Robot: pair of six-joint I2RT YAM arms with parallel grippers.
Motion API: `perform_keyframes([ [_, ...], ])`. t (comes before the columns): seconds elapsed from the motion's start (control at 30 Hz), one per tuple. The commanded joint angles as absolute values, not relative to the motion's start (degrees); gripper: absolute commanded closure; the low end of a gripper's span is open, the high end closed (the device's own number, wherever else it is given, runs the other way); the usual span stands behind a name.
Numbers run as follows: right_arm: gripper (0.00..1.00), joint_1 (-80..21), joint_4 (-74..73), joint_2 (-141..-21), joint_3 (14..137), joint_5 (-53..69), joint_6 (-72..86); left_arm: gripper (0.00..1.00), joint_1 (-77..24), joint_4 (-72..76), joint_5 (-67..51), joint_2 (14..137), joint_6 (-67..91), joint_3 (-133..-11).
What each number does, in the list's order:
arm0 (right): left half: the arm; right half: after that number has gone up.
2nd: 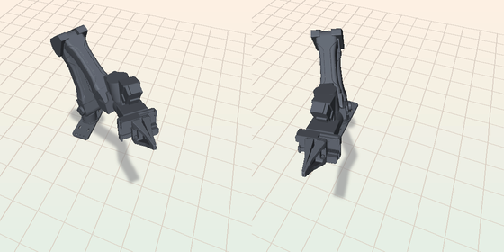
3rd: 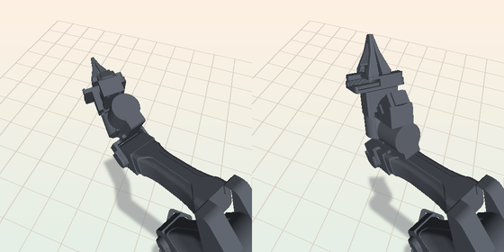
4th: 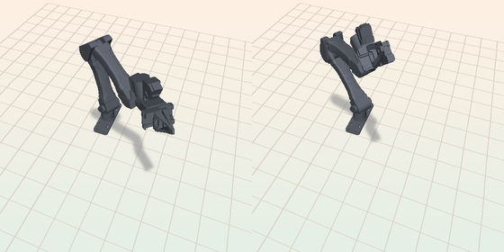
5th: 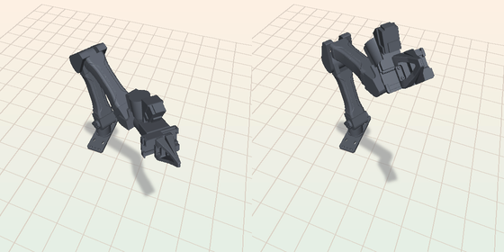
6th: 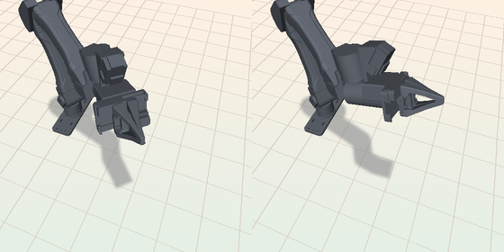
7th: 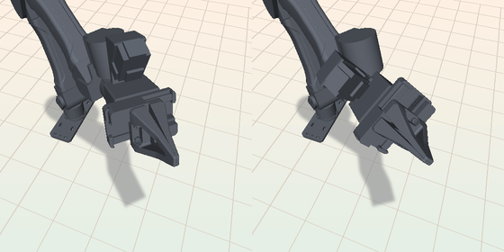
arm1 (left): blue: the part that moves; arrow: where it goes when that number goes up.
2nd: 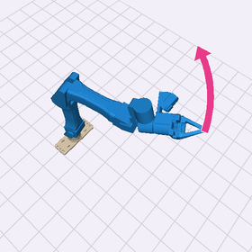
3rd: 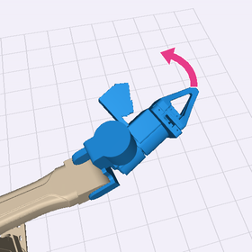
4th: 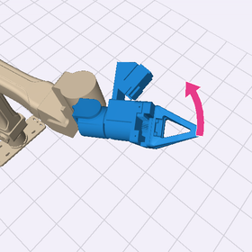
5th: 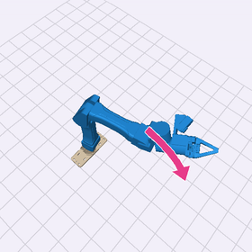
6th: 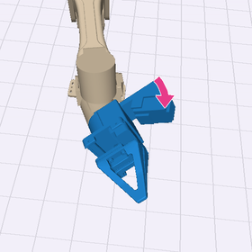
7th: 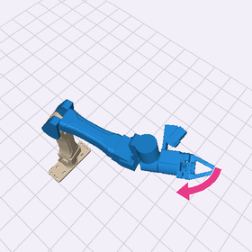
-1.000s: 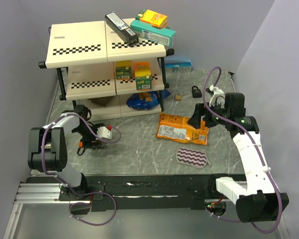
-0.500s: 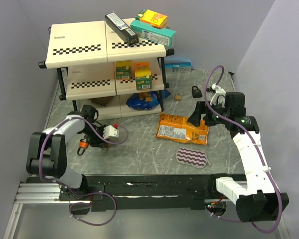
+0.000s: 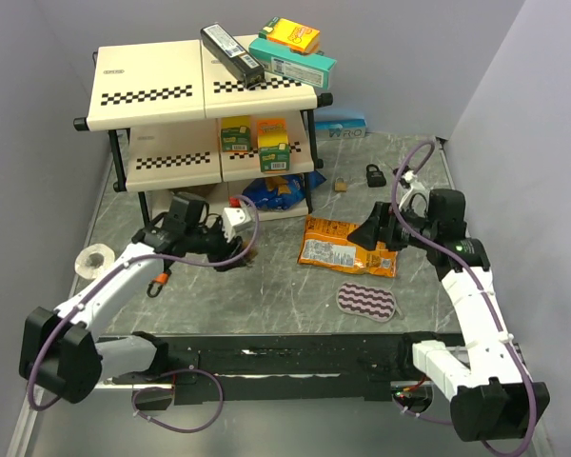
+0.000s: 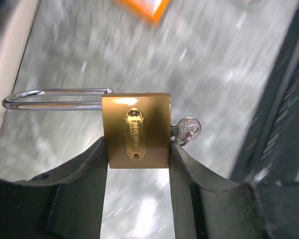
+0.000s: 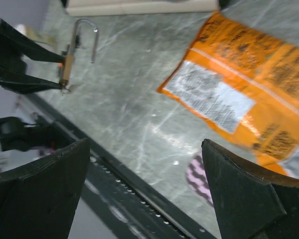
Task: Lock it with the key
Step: Pick up the lock from the center of the board, then lock the lock.
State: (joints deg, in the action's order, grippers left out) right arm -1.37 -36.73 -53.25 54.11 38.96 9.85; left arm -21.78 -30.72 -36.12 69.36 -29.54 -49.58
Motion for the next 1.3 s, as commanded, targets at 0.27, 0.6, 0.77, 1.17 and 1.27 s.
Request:
perform_keyframes([
  [0.27, 0.05, -15.64, -15.32, -48.78, 42.72, 42.11, 30.48, 0.99, -42.17, -1.59, -20.23, 66.71, 15.01, -51.58],
  [0.6, 0.16, -21.00, -8.88, -52.20, 42.01, 41.39, 33.31, 0.99, -52.20, 4.30, -8.62, 68.38, 17.75, -53.70],
  [0.77, 0.21, -23.02, -6.60, -54.14, 40.78, 44.46, 34.89, 0.99, -54.05, 6.06, -5.81, 68.55, 16.09, -54.14],
  [1.17, 0.30, -24.96, -2.81, -61.17, 45.00, 45.61, 34.80, 0.99, -57.39, 9.32, -5.63, 69.35, 11.34, -54.40],
  [1.27, 0.31, -24.35, -2.11, -61.79, 45.44, 47.72, 35.77, 0.99, -57.57, 9.23, -4.75, 69.52, 10.99, -54.49],
])
